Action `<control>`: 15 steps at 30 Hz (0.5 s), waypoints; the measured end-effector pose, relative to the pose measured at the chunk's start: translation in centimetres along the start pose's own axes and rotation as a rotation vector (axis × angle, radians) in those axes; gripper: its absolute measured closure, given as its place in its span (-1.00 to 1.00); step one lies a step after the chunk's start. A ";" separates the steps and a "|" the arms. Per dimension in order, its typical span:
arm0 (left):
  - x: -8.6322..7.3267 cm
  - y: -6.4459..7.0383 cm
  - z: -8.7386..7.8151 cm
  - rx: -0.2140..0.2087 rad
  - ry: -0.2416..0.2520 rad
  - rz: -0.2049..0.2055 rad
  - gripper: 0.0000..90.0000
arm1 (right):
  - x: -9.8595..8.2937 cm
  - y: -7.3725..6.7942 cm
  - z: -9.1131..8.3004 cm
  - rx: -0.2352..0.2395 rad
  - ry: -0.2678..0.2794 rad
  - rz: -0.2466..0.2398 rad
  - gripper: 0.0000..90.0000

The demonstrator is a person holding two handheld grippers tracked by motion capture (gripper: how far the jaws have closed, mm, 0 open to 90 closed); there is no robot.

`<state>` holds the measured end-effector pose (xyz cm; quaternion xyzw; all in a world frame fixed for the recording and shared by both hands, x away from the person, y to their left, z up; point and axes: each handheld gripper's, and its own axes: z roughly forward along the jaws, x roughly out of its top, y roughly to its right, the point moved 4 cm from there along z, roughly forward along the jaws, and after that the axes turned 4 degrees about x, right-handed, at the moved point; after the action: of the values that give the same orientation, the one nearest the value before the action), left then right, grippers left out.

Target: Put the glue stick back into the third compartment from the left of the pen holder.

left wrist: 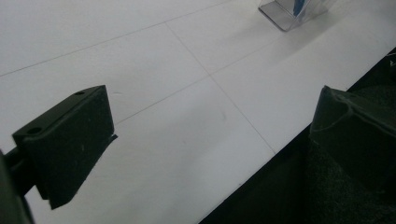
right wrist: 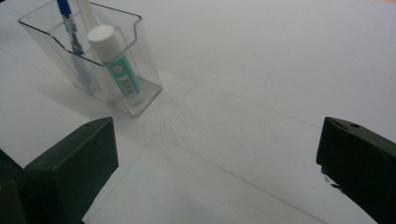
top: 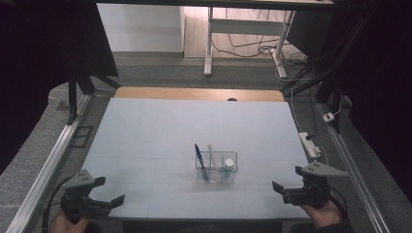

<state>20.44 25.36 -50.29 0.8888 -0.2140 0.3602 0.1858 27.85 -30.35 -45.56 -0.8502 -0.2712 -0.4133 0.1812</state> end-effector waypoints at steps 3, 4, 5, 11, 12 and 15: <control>0.0 0.0 0.0 0.000 -0.001 -0.001 -1.00 | -0.9 0.6 -0.5 -0.017 -0.005 0.026 -1.00; 0.0 0.0 0.0 0.000 -0.002 -0.001 -1.00 | -1.2 0.8 -0.7 -0.020 -0.005 0.037 -1.00; 0.0 0.0 0.0 0.000 -0.002 -0.001 -1.00 | -1.6 0.9 -0.9 -0.025 -0.010 0.048 -1.00; -0.1 -0.1 0.0 0.001 -0.003 -0.002 -1.00 | -3.8 1.4 -1.5 -0.057 -0.058 0.097 -1.00; -0.1 0.0 0.0 0.001 -0.002 -0.004 -1.00 | -4.0 1.4 -1.4 -0.059 -0.078 0.099 -1.00; -0.1 -0.1 0.1 0.002 -0.010 -0.003 -1.00 | -4.0 1.2 -1.5 -0.078 -0.082 0.082 -1.00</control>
<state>20.48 25.39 -50.38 0.8911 -0.2135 0.3556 0.1844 25.65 -33.30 -48.01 -0.8833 -0.2269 -0.3807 0.1533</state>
